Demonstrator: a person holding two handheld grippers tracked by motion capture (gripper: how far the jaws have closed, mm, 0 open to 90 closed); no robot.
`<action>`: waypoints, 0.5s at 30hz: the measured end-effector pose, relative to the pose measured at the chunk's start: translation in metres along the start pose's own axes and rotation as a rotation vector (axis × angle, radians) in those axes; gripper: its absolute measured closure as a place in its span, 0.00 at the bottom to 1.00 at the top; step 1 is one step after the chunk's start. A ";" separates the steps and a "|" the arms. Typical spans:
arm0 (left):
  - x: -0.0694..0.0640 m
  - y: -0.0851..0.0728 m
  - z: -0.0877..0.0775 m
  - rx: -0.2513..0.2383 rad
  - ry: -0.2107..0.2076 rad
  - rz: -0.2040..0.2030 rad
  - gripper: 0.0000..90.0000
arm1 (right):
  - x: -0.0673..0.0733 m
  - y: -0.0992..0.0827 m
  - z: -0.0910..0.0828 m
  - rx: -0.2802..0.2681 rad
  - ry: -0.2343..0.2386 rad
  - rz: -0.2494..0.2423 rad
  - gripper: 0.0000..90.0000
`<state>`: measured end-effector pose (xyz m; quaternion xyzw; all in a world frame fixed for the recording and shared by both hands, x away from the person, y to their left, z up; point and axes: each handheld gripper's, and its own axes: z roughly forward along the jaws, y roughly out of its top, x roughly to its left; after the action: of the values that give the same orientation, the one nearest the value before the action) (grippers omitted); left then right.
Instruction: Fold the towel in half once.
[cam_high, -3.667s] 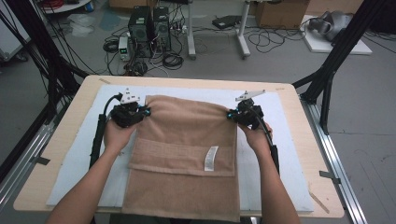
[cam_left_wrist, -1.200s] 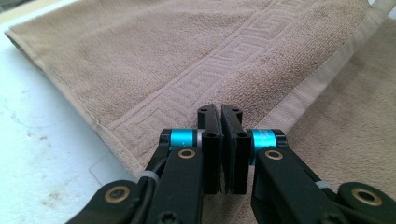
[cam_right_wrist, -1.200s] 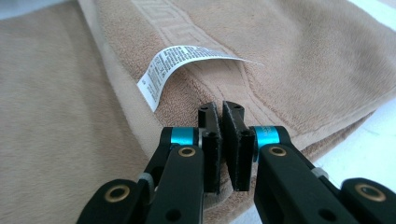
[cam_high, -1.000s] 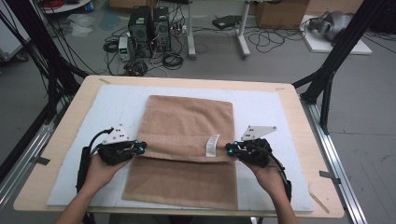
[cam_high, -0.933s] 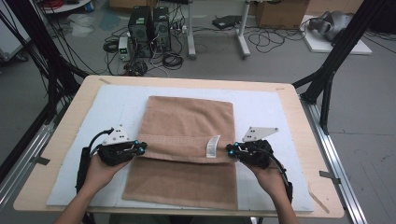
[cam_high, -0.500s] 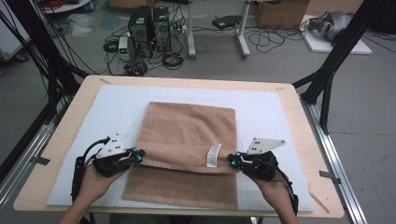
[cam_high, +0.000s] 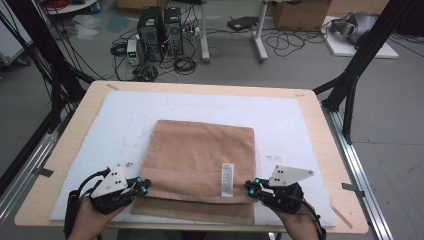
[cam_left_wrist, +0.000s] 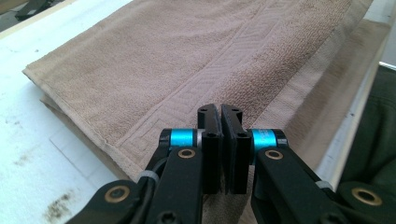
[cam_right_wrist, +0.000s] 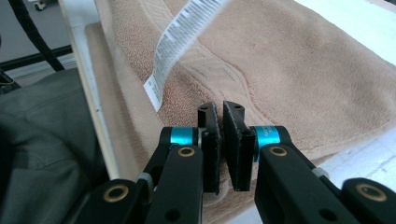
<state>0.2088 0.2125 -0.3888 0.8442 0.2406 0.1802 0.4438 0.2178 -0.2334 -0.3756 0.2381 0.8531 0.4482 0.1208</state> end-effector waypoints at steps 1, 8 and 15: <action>-0.002 -0.002 -0.002 0.005 0.000 0.002 0.96 | 0.002 -0.001 0.000 0.000 0.001 -0.006 0.95; -0.011 -0.011 -0.006 0.017 -0.079 -0.020 0.84 | 0.012 -0.008 -0.003 0.023 0.039 -0.019 0.80; 0.002 -0.018 0.003 0.001 -0.024 -0.037 0.72 | -0.001 -0.011 0.005 0.043 0.034 0.009 0.68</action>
<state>0.2078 0.2205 -0.4057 0.8419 0.2508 0.1616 0.4497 0.2170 -0.2359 -0.3874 0.2368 0.8634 0.4343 0.0989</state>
